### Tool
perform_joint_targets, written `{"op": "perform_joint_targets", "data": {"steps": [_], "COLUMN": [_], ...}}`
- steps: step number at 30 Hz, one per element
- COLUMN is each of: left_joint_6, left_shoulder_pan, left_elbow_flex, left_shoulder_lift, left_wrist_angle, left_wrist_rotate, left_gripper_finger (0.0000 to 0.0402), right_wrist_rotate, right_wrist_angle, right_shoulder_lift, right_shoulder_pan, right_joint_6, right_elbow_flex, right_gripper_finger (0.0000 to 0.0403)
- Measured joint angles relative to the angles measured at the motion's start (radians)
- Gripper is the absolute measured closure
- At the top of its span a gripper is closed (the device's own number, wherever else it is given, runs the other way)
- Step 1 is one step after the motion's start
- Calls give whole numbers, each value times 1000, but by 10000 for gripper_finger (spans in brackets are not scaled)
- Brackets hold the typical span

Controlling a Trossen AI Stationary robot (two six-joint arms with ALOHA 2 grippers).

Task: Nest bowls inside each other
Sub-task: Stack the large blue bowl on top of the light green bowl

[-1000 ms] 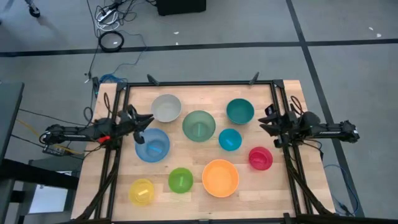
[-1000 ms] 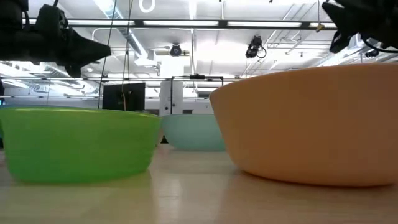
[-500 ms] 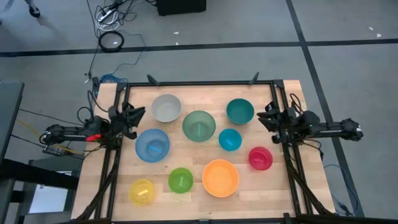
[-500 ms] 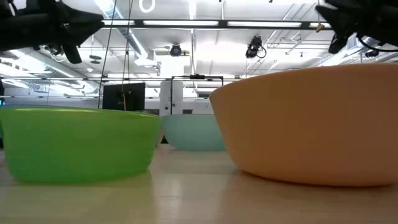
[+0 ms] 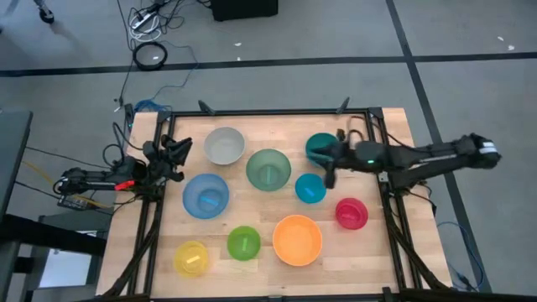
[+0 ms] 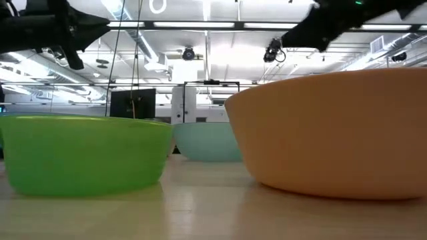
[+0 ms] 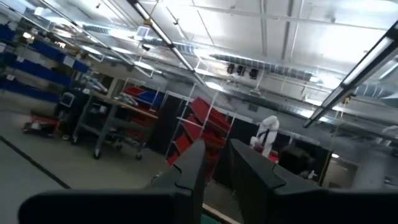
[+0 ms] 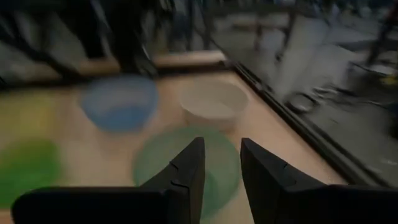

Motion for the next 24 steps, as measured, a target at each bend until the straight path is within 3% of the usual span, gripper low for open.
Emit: {"op": "perform_joint_targets", "data": {"steps": [6, 11, 16, 21, 24], "left_joint_6": [1, -87, -188, -284, -288], "left_shoulder_pan": [0, 0, 0, 0, 0], "left_elbow_flex": [6, 183, 410, 636, 727], "left_shoulder_lift": [0, 87, 338, 651, 806], "left_wrist_angle": [-69, -592, -920, -1363, -1523], "left_wrist_rotate": [6, -28, 78, 163, 177], "left_gripper_finger": [321, 369, 394, 350, 316], "right_wrist_rotate": [169, 245, 248, 245, 238], "right_wrist_angle": [-190, -299, -351, -409, -420], "right_shoulder_lift": [241, 321, 326, 300, 292], "right_shoulder_pan": [57, 80, 82, 83, 87], "right_joint_6": [-93, -77, -6, 47, 73], "right_elbow_flex": [272, 406, 438, 438, 438], "right_gripper_finger": [310, 310, 310, 310, 308]}}
